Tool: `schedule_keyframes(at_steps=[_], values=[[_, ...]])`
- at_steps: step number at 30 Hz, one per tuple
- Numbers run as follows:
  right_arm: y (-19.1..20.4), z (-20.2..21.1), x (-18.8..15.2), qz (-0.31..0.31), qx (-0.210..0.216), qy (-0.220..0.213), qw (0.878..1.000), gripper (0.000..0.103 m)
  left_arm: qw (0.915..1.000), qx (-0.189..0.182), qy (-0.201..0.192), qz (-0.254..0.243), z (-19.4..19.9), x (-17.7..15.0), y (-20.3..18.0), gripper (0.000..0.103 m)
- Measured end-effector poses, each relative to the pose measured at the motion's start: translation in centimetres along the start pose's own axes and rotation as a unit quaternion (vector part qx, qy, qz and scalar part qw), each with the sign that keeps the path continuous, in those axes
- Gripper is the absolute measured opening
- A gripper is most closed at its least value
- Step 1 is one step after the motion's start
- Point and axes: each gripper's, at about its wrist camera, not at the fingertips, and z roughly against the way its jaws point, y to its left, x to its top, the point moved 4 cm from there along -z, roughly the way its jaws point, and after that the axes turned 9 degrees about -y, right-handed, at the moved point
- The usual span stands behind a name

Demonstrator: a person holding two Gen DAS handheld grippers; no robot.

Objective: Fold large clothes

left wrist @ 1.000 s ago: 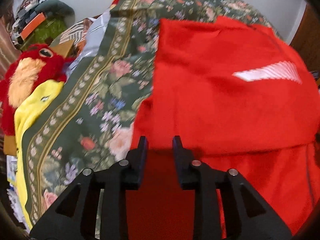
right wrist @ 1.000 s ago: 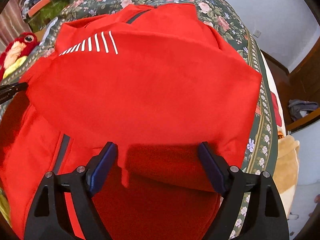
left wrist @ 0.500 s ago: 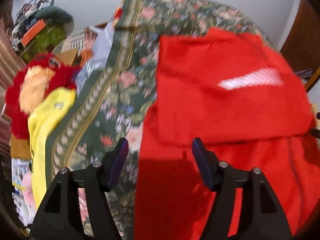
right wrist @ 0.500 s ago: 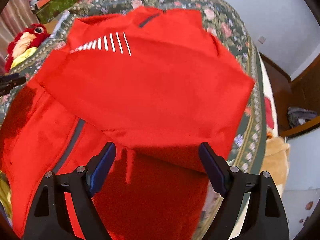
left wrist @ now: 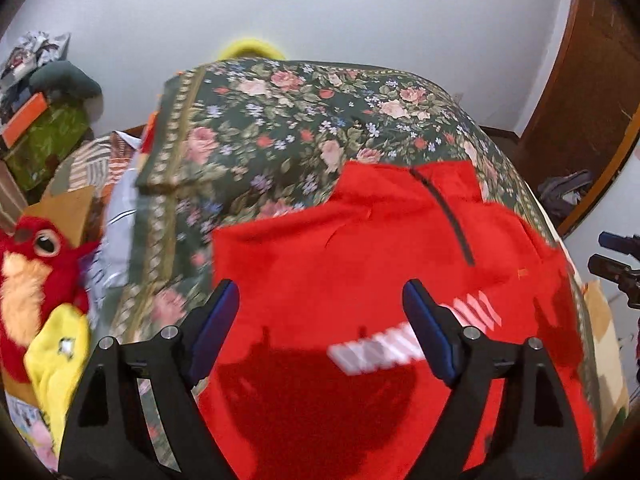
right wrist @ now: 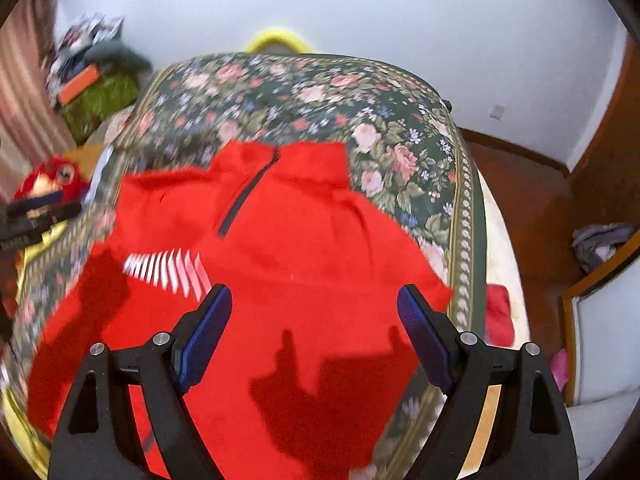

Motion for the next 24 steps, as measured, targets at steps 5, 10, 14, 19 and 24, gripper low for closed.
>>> schedule_keyframes(at_steps=[5,10,14,19,24], values=[[-1.8,-4.1,2.0,-0.030,-0.005,0.008,1.000,0.083,0.9991,-0.019,0.020,0.033,-5.1,2.1,-0.4,0.083],[-2.7,-8.2,3.9,-0.037,-0.013,0.017,0.999,0.083,0.9960,-0.029,0.031,0.078,-9.8,3.3,0.1,0.083],[-3.4,-11.7,4.6,-0.073,0.003,0.035,0.997,0.083,0.9917,-0.028,0.040,0.119,-13.7,3.5,0.9,0.083],[-4.1,-15.7,3.7,-0.114,0.014,0.073,0.991,0.082,0.9907,-0.017,0.041,0.128,-16.9,3.0,1.9,0.083],[-4.8,-17.0,2.3,-0.149,0.044,0.074,0.985,0.083,0.9891,-0.019,0.069,0.129,-19.8,1.8,2.2,0.083]])
